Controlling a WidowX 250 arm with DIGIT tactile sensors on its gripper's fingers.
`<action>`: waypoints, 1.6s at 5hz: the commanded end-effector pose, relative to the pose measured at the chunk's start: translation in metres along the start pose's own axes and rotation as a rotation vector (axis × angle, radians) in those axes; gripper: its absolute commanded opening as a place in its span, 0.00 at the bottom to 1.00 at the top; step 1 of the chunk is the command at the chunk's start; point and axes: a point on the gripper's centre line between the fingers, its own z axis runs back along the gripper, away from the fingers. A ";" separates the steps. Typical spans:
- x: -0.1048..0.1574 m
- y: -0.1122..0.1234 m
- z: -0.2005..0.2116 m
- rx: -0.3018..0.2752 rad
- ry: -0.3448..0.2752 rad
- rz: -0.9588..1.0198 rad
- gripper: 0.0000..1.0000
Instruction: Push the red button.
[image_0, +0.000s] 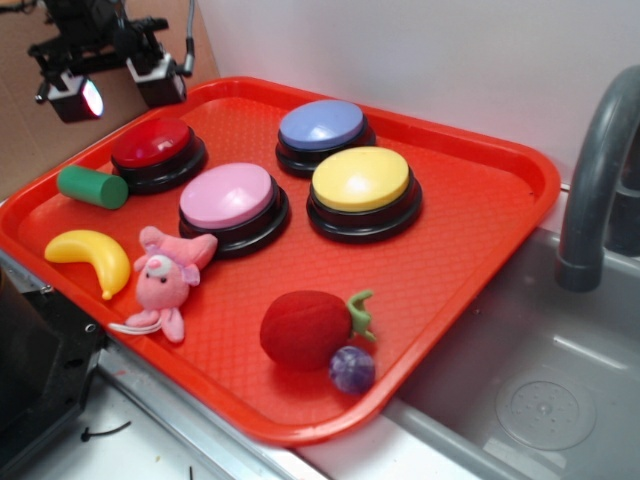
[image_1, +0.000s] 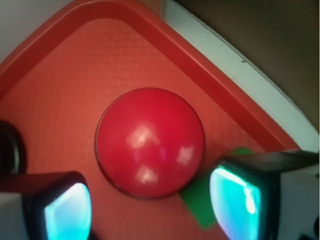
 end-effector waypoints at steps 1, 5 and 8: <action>0.008 0.003 -0.031 0.004 0.019 -0.056 1.00; 0.003 0.004 0.009 0.051 0.116 -0.115 1.00; 0.006 0.009 0.052 0.020 0.100 -0.097 1.00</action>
